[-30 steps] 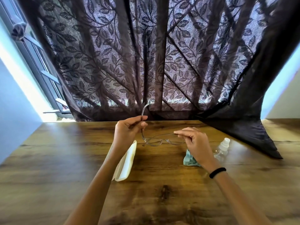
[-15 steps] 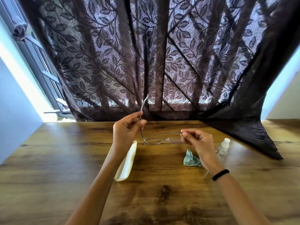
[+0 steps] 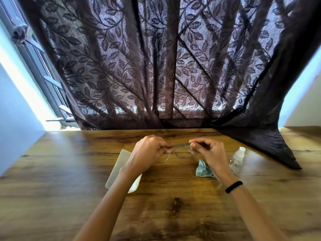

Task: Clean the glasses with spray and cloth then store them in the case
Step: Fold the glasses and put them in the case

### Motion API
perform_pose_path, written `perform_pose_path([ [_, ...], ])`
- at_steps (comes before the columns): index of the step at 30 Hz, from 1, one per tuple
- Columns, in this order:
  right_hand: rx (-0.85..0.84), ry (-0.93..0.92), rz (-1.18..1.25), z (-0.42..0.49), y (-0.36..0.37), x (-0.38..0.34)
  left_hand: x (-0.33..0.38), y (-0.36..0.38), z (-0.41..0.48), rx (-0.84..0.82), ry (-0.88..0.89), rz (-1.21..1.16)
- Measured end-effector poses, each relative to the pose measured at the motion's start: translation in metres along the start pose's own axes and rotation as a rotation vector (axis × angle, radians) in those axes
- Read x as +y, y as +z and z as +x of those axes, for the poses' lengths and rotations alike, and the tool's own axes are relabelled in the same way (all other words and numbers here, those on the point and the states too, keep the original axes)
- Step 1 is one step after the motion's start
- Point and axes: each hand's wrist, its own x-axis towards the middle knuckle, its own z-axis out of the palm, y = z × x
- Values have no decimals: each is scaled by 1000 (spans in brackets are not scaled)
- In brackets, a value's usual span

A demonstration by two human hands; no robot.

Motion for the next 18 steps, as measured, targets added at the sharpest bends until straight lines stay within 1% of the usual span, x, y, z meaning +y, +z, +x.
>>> perform_pose_path([
  [2,-10,-2,-33,-2,-1,1,-1,2,-1,15,-6,47],
  [5,-27,-21,-91,-2,-1,2,-3,4,-2,-6,-31,66],
  [8,-60,-85,-172,-2,0,2,-6,7,-3,-16,-43,97],
  [10,-70,-105,-221,-2,1,2,-6,9,-5,19,-33,127],
  [14,-62,-91,-297,-3,7,5,-3,14,-17,154,36,174],
  [16,-44,-38,-194,-6,13,7,-2,16,-26,223,83,223],
  [18,-2,54,-13,-9,21,9,-1,17,-34,277,116,280],
])
